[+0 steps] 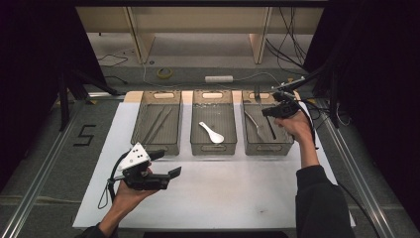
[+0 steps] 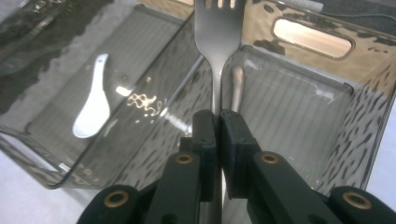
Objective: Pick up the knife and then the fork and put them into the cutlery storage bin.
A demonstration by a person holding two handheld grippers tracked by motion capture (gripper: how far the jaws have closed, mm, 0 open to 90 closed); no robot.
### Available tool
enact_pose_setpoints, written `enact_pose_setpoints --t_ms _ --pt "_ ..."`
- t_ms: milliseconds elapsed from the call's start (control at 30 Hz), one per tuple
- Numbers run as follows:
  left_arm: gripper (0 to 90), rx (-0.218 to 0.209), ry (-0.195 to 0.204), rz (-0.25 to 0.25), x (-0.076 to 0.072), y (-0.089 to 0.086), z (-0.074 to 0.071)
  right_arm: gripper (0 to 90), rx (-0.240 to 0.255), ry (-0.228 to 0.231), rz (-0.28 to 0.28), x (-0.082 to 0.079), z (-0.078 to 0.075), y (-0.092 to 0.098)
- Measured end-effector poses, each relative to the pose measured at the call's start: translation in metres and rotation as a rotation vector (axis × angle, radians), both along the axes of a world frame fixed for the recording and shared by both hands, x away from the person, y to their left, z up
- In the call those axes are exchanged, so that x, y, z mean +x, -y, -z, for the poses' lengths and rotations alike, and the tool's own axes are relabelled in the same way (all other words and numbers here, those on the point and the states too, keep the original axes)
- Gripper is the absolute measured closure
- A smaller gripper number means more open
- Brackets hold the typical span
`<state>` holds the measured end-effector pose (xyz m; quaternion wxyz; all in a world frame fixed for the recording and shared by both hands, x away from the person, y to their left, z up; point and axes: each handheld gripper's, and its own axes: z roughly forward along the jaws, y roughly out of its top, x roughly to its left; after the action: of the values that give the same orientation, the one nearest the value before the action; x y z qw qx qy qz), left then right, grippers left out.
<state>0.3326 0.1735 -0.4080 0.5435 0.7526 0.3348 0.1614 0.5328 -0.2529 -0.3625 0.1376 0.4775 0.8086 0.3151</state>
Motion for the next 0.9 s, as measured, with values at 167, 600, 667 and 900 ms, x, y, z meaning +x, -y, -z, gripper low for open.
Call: enact_pose_setpoints --t_ms 167,600,667,900 --pt "16.0 -0.001 0.0 0.0 0.0 0.0 0.0 85.5 -0.017 -0.004 0.013 0.004 0.008 -0.002" --pt "16.0 0.0 0.002 0.0 0.0 0.0 0.0 85.4 -0.054 -0.042 0.022 0.006 0.026 -0.005" --pt "16.0 -0.001 0.0 0.0 0.0 0.0 0.0 85.4 -0.056 -0.041 0.02 0.007 0.028 -0.005" --pt "16.0 -0.001 0.001 0.0 0.0 0.0 0.0 85.3 -0.072 -0.063 0.01 0.007 0.032 -0.008"
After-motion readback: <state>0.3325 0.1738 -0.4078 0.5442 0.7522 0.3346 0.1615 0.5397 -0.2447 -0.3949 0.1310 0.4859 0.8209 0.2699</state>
